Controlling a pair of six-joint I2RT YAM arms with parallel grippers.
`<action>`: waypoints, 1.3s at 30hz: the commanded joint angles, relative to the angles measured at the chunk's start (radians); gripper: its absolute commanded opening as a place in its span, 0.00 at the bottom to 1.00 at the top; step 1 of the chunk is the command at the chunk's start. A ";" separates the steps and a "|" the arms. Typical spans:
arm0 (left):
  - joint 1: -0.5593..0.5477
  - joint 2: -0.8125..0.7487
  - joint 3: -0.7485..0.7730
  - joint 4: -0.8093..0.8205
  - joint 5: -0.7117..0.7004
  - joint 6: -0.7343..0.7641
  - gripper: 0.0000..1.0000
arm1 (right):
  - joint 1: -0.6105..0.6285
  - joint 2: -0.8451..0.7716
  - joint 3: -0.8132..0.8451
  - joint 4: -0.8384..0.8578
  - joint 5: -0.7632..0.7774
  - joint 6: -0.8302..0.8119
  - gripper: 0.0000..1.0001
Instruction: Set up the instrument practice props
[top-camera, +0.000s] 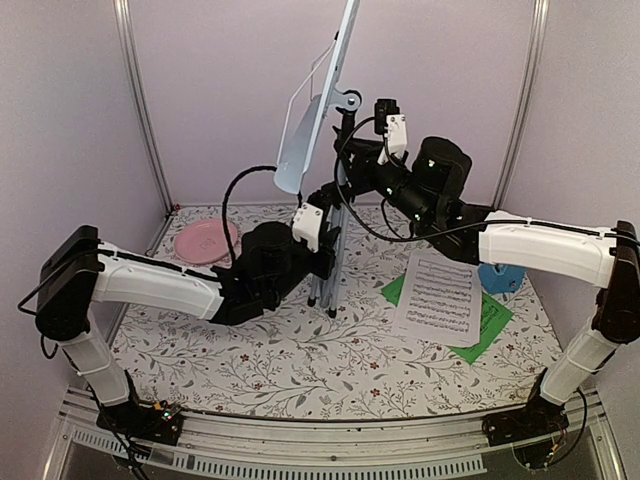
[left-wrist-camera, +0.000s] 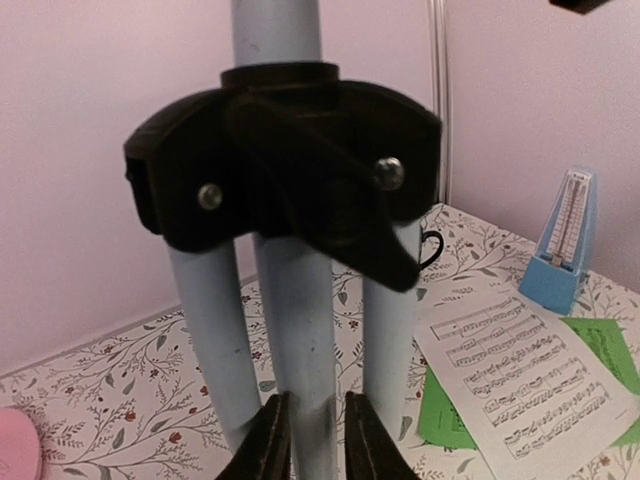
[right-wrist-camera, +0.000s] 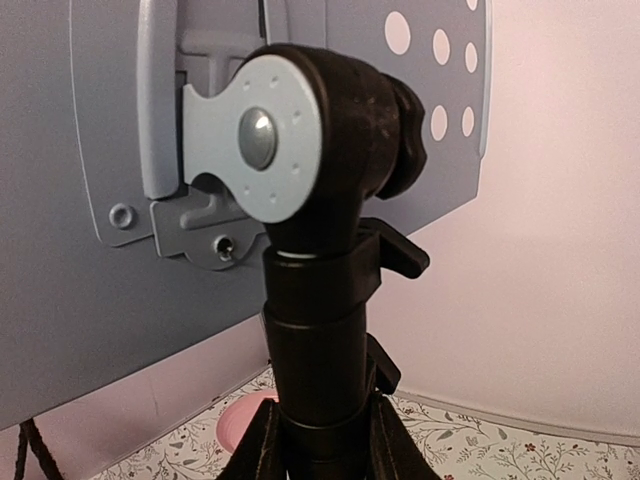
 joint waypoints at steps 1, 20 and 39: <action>0.034 -0.006 -0.031 0.022 -0.039 -0.009 0.28 | 0.010 -0.048 0.109 0.231 0.015 0.000 0.00; 0.109 -0.124 -0.170 0.087 0.142 0.120 0.47 | 0.011 -0.023 0.144 0.224 0.014 -0.030 0.00; 0.109 0.040 -0.040 0.124 0.008 0.140 0.33 | 0.019 -0.015 0.165 0.216 0.021 -0.034 0.00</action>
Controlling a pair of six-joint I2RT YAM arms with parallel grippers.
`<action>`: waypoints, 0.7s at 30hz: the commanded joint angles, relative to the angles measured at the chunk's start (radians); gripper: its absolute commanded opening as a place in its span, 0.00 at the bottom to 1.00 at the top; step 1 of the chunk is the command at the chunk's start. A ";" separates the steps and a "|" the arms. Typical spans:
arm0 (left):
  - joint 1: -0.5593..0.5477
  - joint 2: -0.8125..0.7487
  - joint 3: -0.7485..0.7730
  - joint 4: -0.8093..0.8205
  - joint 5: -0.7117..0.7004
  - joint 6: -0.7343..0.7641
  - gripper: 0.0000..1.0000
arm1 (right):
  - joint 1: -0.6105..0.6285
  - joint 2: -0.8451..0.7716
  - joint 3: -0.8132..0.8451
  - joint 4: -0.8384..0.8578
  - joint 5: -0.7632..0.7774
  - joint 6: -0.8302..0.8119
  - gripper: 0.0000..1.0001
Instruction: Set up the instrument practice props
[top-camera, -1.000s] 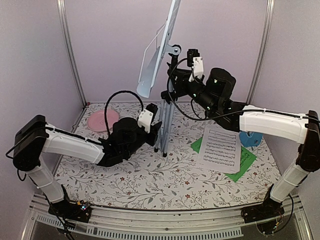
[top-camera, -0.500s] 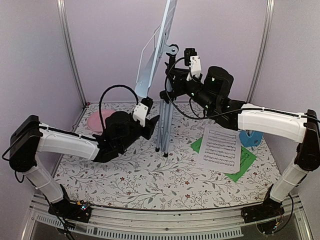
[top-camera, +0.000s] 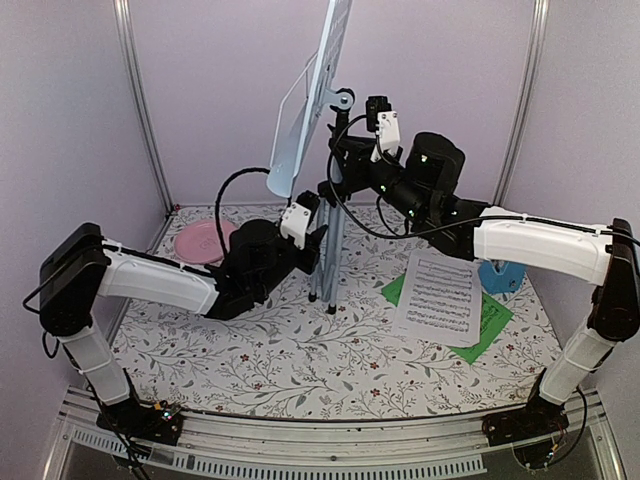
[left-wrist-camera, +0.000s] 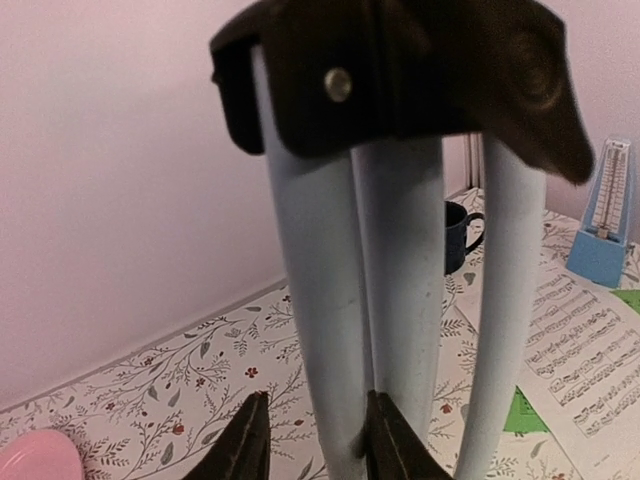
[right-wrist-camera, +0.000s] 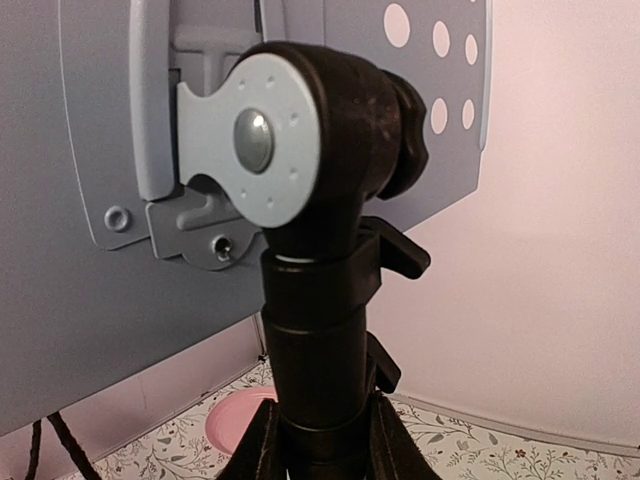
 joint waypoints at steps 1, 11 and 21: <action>0.009 0.044 0.033 0.041 -0.075 0.039 0.31 | 0.009 -0.045 0.110 0.254 0.007 0.011 0.00; 0.008 0.112 0.114 -0.013 -0.102 0.059 0.27 | 0.008 -0.038 0.120 0.240 0.014 0.015 0.00; 0.014 0.046 0.050 -0.073 -0.074 0.209 0.05 | 0.008 -0.045 0.172 0.232 0.017 -0.044 0.00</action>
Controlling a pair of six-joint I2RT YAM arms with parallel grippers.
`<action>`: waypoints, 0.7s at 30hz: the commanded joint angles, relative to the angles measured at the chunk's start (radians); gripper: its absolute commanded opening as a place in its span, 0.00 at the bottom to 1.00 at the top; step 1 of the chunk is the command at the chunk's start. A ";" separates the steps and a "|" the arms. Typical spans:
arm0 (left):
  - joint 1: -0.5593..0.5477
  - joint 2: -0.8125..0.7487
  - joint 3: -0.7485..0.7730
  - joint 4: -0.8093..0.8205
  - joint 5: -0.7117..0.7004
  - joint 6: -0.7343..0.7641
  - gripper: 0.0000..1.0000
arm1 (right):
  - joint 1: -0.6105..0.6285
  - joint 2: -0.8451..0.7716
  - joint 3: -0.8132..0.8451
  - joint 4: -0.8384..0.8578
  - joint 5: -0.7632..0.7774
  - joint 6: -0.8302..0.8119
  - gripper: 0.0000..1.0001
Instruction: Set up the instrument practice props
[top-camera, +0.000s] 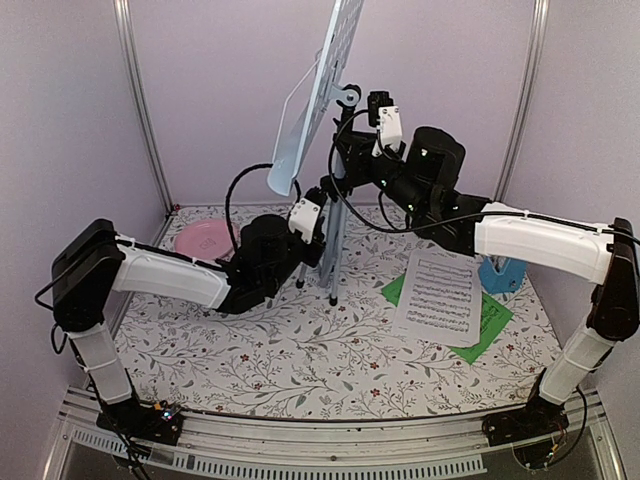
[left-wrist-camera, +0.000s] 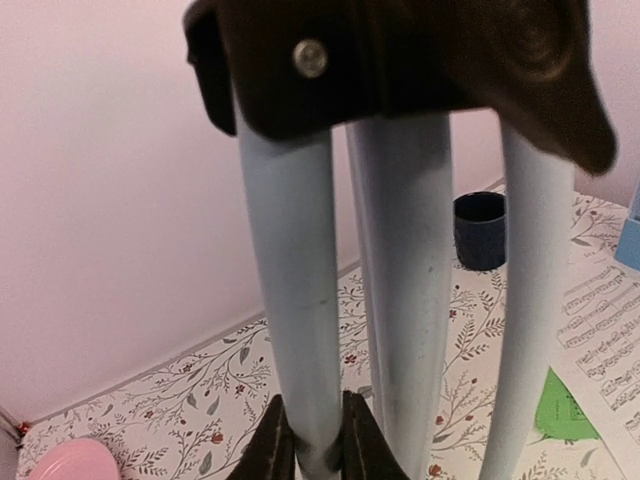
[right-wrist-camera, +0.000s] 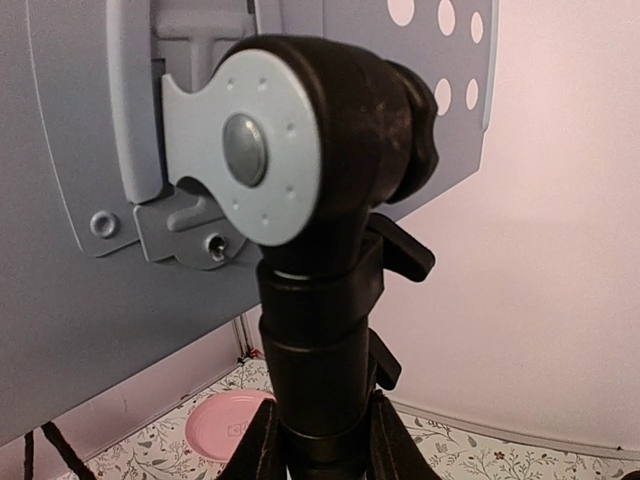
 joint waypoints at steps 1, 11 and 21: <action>0.014 -0.039 -0.048 -0.069 0.007 0.143 0.04 | 0.013 -0.047 0.151 0.259 -0.034 -0.029 0.00; 0.049 -0.086 -0.069 -0.236 0.181 0.325 0.00 | -0.030 -0.011 0.302 0.173 -0.088 -0.031 0.00; 0.107 -0.151 -0.075 -0.475 0.291 0.405 0.00 | -0.078 0.050 0.447 0.106 -0.144 -0.002 0.00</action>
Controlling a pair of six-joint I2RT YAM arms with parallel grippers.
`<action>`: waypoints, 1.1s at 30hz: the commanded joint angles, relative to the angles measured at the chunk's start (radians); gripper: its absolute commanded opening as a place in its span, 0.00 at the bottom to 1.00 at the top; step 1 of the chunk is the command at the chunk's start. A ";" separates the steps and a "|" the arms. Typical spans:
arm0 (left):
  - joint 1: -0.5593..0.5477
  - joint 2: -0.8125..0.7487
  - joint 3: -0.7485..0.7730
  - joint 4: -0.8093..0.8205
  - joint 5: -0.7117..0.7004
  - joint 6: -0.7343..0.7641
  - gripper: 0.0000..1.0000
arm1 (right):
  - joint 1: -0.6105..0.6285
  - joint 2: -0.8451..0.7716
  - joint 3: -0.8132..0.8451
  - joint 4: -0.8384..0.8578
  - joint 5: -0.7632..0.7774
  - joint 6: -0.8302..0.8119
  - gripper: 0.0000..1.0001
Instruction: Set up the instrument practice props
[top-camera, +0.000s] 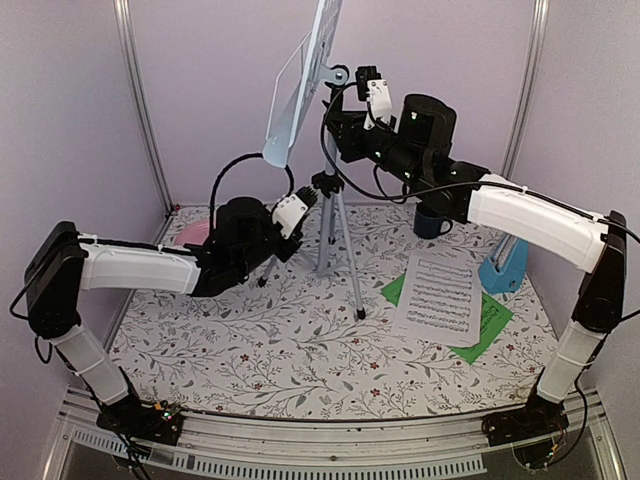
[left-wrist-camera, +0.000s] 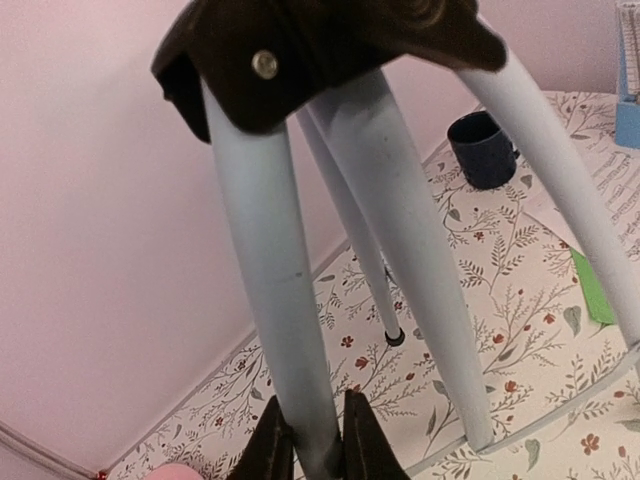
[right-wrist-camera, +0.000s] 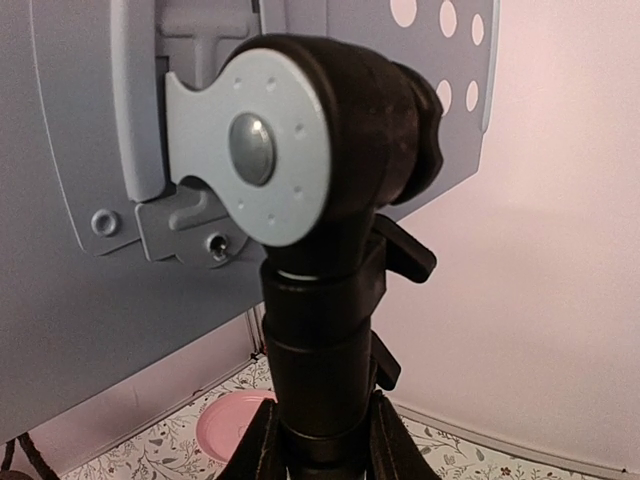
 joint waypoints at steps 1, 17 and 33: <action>0.010 -0.001 -0.042 -0.244 0.111 0.157 0.00 | -0.032 -0.031 0.199 0.317 -0.053 0.008 0.00; 0.051 0.087 -0.120 -0.201 -0.026 0.196 0.00 | -0.063 0.055 0.337 0.282 -0.152 0.024 0.00; 0.068 0.088 -0.104 -0.300 0.067 0.133 0.00 | -0.081 0.155 0.388 0.295 -0.267 0.091 0.00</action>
